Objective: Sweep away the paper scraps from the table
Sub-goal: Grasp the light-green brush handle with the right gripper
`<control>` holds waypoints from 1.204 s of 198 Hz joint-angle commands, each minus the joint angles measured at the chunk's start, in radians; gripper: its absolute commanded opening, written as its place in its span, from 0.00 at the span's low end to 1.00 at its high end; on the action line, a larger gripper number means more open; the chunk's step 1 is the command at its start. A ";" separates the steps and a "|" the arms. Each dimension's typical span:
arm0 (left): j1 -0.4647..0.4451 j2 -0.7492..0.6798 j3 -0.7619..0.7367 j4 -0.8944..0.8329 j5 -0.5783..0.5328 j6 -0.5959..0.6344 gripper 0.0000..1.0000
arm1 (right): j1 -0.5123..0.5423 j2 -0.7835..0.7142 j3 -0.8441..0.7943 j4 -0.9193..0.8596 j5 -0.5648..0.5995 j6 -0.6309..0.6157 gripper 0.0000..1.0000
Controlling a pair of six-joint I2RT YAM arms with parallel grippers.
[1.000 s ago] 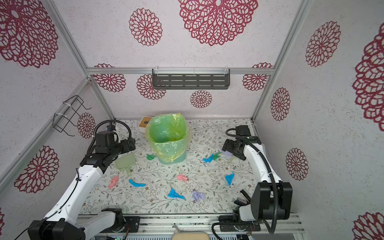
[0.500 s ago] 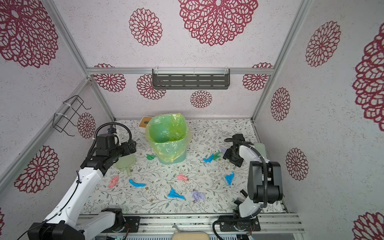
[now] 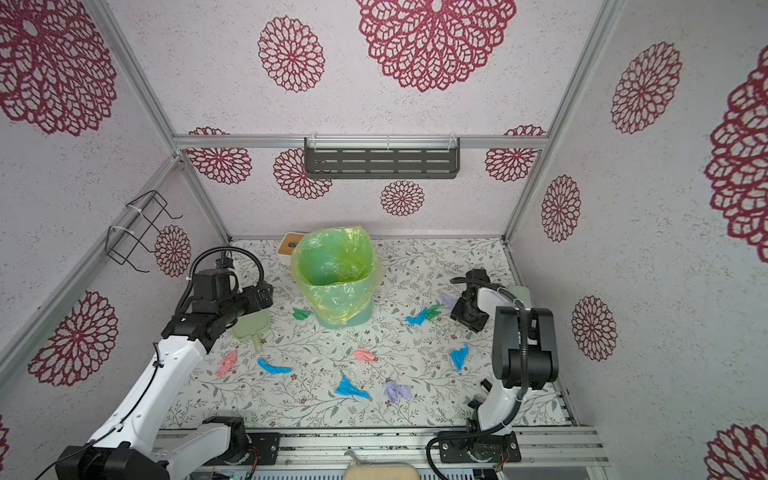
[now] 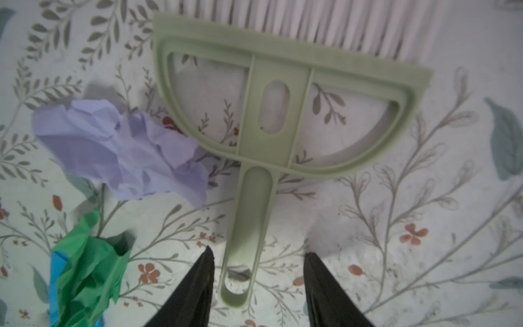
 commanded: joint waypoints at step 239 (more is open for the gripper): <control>0.003 -0.030 -0.010 -0.015 -0.009 -0.002 0.97 | -0.067 0.075 0.026 -0.058 0.018 -0.111 0.31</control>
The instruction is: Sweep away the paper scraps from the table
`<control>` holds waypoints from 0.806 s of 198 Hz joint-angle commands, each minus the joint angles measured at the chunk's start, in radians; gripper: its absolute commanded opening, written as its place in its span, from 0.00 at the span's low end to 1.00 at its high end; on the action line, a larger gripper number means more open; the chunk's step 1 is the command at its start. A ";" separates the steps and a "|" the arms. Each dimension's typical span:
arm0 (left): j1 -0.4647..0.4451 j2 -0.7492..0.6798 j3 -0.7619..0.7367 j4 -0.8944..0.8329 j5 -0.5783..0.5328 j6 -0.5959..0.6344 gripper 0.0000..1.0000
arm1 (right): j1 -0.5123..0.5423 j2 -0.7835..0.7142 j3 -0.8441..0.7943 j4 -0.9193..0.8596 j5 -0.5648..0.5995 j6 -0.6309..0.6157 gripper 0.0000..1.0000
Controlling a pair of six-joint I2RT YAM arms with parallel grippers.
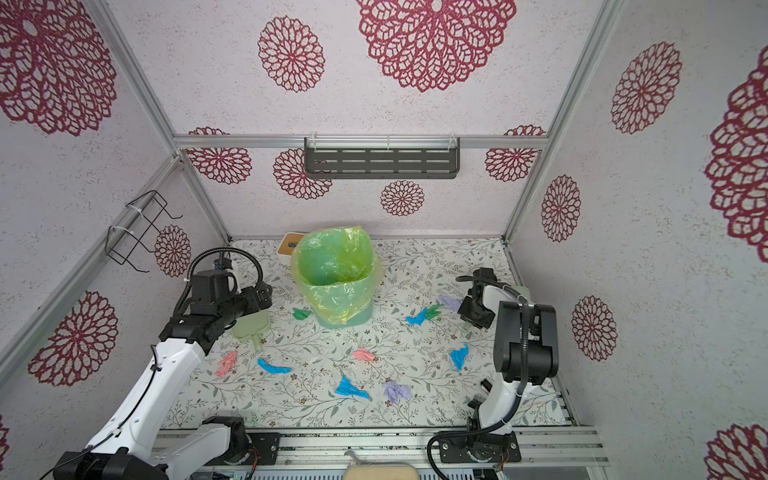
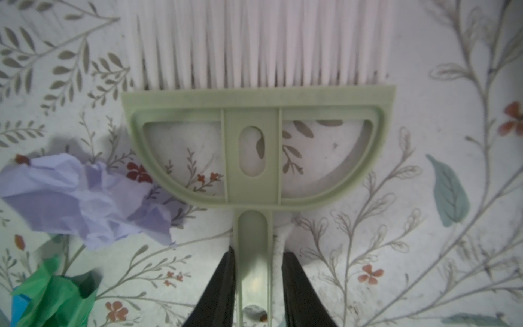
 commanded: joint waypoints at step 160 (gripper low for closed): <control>0.003 -0.016 -0.007 -0.014 -0.018 0.003 0.97 | -0.026 0.027 0.029 -0.081 0.008 -0.080 0.16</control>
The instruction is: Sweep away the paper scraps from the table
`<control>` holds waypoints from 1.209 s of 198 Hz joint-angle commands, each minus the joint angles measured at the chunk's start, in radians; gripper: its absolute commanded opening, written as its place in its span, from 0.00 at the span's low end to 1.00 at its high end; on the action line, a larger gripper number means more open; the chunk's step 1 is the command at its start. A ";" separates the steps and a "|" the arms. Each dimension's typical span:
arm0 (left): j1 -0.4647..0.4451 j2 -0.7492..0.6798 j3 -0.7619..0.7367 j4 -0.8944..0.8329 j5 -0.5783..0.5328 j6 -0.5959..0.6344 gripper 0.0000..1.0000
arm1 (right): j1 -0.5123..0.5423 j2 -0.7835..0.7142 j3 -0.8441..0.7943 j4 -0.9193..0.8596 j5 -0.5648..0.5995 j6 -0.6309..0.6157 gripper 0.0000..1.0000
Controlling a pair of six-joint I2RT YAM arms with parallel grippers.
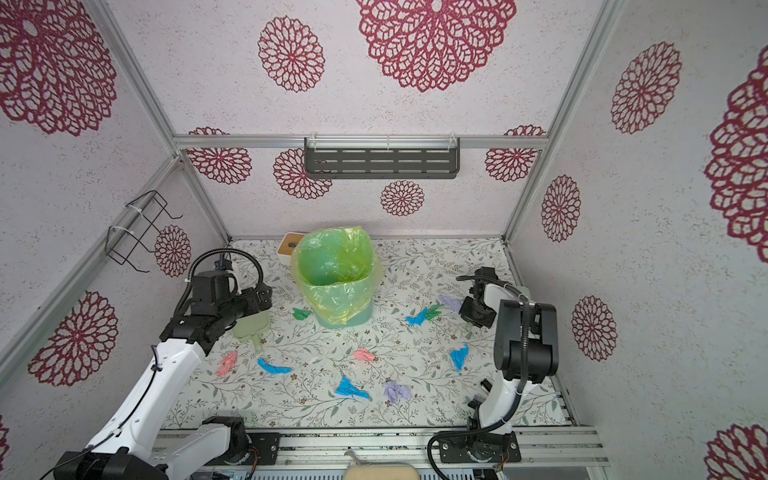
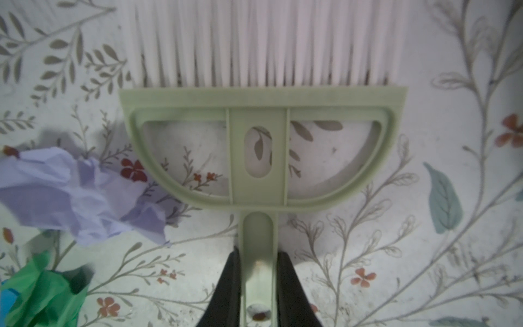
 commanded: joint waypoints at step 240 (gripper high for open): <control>-0.038 0.005 0.213 -0.110 0.080 0.000 0.97 | 0.188 -0.247 0.387 -0.304 0.120 -0.072 0.14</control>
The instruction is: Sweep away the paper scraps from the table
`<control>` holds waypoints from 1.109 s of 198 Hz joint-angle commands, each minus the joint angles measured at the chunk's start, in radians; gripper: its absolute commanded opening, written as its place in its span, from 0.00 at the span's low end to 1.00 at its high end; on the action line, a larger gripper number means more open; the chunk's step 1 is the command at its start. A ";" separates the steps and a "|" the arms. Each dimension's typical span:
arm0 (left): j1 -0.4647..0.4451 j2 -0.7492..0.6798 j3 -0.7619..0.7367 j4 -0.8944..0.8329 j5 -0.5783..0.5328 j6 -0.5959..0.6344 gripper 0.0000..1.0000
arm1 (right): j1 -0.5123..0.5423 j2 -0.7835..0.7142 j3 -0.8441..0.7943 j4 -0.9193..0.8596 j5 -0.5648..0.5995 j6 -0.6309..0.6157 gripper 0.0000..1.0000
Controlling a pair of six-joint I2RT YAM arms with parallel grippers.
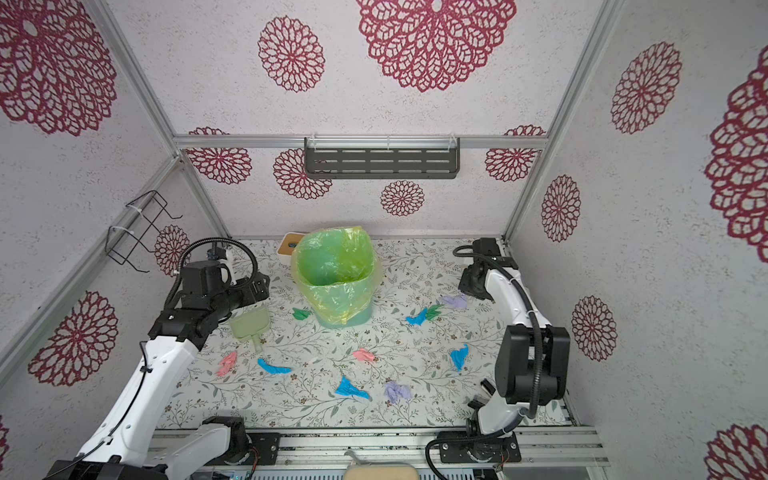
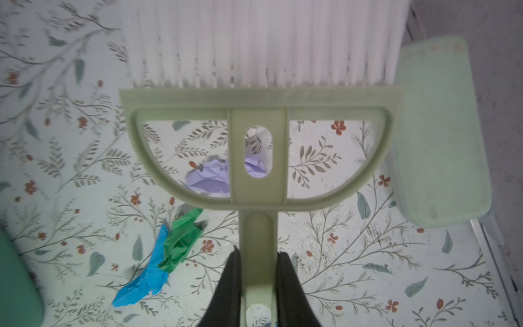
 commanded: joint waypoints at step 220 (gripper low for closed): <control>-0.146 0.296 0.486 0.121 0.533 -0.235 0.82 | 0.851 0.234 0.975 -0.279 0.069 -0.048 0.14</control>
